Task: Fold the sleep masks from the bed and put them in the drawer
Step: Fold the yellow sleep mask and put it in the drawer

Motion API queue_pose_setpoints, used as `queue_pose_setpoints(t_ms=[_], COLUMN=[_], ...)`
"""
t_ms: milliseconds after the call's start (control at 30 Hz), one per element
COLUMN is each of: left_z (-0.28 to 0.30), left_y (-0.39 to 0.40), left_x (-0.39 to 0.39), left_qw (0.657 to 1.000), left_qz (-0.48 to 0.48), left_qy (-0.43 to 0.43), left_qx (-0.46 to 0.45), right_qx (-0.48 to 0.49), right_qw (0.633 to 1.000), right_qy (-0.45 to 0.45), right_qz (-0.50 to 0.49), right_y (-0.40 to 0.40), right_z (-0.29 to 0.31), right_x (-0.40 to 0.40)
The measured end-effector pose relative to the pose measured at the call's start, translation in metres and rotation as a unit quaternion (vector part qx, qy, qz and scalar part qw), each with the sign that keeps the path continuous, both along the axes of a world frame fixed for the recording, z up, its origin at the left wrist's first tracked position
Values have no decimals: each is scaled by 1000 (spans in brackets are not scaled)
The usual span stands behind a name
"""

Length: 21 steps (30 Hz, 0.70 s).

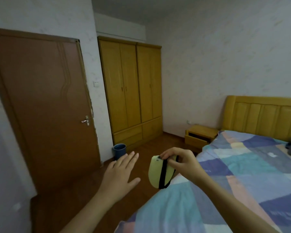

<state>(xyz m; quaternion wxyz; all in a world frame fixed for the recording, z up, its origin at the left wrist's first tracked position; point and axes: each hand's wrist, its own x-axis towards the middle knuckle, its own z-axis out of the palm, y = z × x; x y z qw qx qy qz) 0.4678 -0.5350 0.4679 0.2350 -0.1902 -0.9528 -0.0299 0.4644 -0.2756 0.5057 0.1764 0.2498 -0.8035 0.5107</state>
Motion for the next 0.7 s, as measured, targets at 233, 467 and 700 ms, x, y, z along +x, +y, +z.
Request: queue_pose_setpoints(t_ms=[233, 467, 700], left_z=[-10, 3, 7], left_y=[-61, -118, -178], left_x=[-114, -245, -405], left_qw=[1000, 999, 1000], left_qz=[16, 38, 20], left_qy=[10, 11, 17], left_qx=[1, -25, -17], right_qx=[-17, -31, -37], right_qw=[998, 993, 996], right_qy=[-40, -17, 14], right_qz=[54, 108, 83], right_y=[-57, -122, -192], right_z=[-16, -18, -21], right_x=[-133, -267, -401])
